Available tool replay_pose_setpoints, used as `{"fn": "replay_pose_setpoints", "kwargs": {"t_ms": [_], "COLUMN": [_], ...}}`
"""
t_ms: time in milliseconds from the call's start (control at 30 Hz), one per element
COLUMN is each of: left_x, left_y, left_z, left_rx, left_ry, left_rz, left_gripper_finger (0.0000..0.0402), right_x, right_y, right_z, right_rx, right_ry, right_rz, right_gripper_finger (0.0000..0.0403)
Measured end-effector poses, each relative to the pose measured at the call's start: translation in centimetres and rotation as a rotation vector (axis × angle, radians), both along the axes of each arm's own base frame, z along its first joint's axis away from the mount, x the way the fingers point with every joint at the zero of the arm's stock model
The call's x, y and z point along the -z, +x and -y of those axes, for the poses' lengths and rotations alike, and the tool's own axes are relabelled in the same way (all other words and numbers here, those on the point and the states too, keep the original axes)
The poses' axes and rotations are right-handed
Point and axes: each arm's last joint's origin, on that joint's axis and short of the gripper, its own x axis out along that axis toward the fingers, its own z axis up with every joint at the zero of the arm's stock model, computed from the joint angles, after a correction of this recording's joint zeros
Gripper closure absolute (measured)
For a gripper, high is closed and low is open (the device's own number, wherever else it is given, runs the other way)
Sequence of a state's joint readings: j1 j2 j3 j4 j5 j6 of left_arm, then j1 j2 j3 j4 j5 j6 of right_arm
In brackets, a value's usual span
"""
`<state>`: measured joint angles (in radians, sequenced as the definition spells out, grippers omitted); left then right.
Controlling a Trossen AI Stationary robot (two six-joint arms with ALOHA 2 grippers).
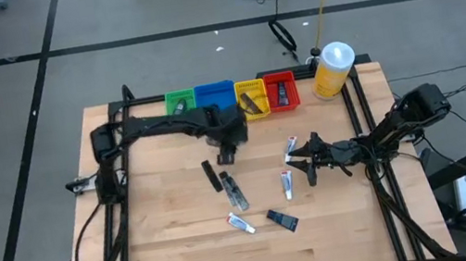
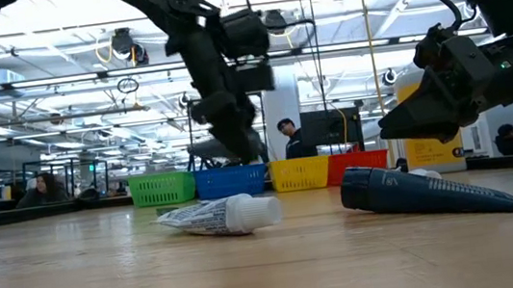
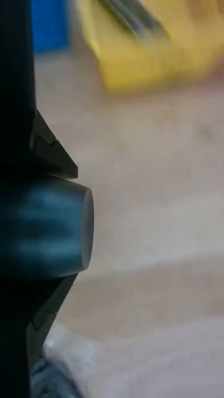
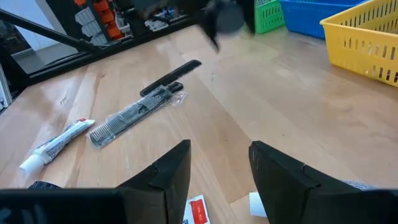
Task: Pick & Place Travel size toiletries
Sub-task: Put the black deodorant into the green bin
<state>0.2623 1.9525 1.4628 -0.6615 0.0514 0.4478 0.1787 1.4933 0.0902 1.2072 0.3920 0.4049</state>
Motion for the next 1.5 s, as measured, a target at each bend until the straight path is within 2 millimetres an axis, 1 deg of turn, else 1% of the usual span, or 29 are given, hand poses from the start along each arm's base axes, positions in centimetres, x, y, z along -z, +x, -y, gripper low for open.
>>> {"fn": "replay_pose_setpoints", "kwargs": {"t_ms": [67,167,233,300,400,500,567,633,733,833,933,1167,1233,1333,1433,1500], "left_x": [-1.2,-2.2,-2.8,-3.1,-2.7,-2.1,-1.3,-0.4,0.6,1.2,1.4,1.3,0.8,-0.8,-2.8,-4.0], "left_y": [-0.9,-2.6,-3.7,-5.1,-7.3,-9.6,-10.8,-11.7,-12.7,-13.1,-13.1,-12.7,-12.8,-12.9,-13.4,-13.9], "left_z": [-1.3,-4.0,-6.2,-8.7,-12.7,-16.3,-18.1,-19.2,-20.0,-19.9,-19.8,-19.4,-19.4,-19.1,-18.6,-18.1], "left_rx": [-0.081,-0.211,-0.308,-0.419,-0.626,-0.813,-0.908,-0.971,-1.015,-1.026,-1.011,-0.895,-0.878,-0.866,-0.860,-0.860], "left_ry": [-0.008,-0.028,-0.038,-0.050,-0.046,-0.073,-0.095,-0.108,-0.114,-0.127,-0.146,-0.179,-0.168,-0.136,-0.112,-0.105], "left_rz": [0.008,0.010,0.028,0.046,0.053,0.078,0.085,0.089,0.112,0.104,0.100,0.114,0.123,0.169,0.214,0.226], "left_gripper_finger": [0.0215,0.0218,0.0215,0.0203,0.0192,0.0199,0.0210,0.0221,0.0228,0.0217,0.0192,0.0123,0.0105,0.0089,0.0084,0.0091], "right_x": [0.0,0.0,0.0,0.0,0.0,0.0,0.1,0.1,0.1,0.1,0.1,0.1,0.1,0.1,0.1,0.1], "right_y": [0.0,0.0,0.0,0.0,0.0,0.0,0.0,0.0,0.0,0.0,0.0,0.0,0.0,0.0,0.0,0.0], "right_z": [0.0,0.0,0.0,0.0,0.0,0.0,0.0,0.0,0.0,0.0,0.0,0.0,0.0,0.0,0.0,0.0], "right_rx": [0.000,0.000,0.000,0.000,0.000,0.000,0.000,0.000,0.000,0.000,0.000,0.000,0.001,0.002,0.002,0.002], "right_ry": [0.000,0.003,0.003,0.003,0.002,0.002,0.001,0.001,0.001,-0.002,-0.005,-0.008,-0.008,-0.009,-0.009,-0.009], "right_rz": [0.000,0.001,0.001,0.000,-0.003,-0.004,-0.008,-0.007,-0.008,-0.015,-0.015,-0.016,-0.016,-0.016,-0.016,-0.016], "right_gripper_finger": [0.0248,0.0248,0.0248,0.0248,0.0248,0.0248,0.0248,0.0248,0.0248,0.0248,0.0248,0.0248,0.0248,0.0248,0.0248,0.0248]}}
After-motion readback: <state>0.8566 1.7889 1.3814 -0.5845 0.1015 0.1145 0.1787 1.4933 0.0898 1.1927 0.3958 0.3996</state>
